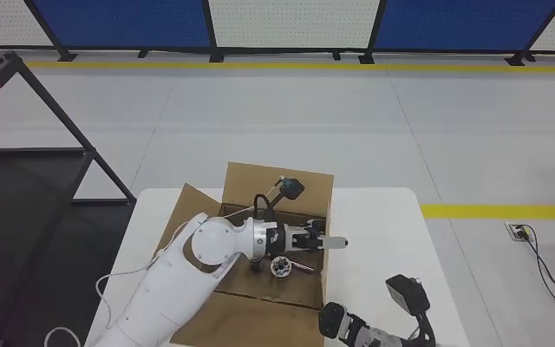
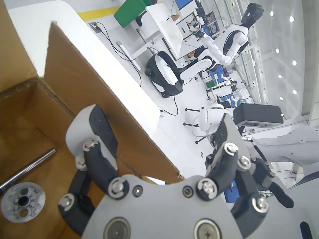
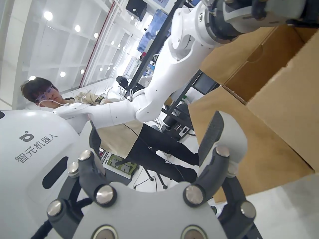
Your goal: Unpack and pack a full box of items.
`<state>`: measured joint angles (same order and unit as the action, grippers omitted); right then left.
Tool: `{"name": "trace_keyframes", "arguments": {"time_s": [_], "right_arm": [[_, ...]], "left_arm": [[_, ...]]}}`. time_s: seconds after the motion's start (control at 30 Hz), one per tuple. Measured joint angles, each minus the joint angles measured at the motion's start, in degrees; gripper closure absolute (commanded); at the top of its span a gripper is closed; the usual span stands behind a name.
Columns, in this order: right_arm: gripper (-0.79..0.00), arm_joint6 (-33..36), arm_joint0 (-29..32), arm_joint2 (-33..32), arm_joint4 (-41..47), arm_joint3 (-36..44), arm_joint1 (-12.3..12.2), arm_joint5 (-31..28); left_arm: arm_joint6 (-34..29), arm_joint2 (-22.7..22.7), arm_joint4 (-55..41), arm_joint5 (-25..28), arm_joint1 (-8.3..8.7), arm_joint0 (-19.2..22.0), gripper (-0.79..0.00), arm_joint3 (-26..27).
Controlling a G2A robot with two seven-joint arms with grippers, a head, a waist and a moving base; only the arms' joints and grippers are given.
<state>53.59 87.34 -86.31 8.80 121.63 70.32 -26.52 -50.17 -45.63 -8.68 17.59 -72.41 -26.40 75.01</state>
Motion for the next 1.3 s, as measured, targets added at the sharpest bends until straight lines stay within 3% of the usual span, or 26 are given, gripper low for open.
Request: {"name": "trace_keyframes", "arguments": {"time_s": [0.13, 0.47, 0.8, 1.07, 1.3], "right_arm": [[-0.785, -5.63, -0.18, 1.37, -6.20, 1.72, 0.07, 4.04], [-0.785, -12.40, -1.68, 4.44, -13.20, 2.90, 0.03, 10.62], [-0.785, -18.86, 1.38, 2.97, -16.89, 5.36, -0.20, 20.59], [-0.785, -24.97, 0.46, 1.71, -16.15, 3.34, -0.07, 27.99], [-0.785, -27.35, -2.91, 3.33, -16.77, 1.37, 0.11, 31.44]], "left_arm": [[1.03, 1.05, -0.86, 0.24, -0.89, 0.84, -0.785, -0.57], [2.01, 2.36, -1.07, 0.25, -2.30, 1.56, -0.785, -1.32], [2.13, -0.09, 0.05, 2.04, -2.14, 0.44, -0.785, -1.35], [0.21, -10.23, 2.39, 4.63, 1.01, -4.83, -0.785, 4.93], [0.40, -26.52, 8.06, 5.06, 5.28, -16.79, -0.785, 17.58]]}}
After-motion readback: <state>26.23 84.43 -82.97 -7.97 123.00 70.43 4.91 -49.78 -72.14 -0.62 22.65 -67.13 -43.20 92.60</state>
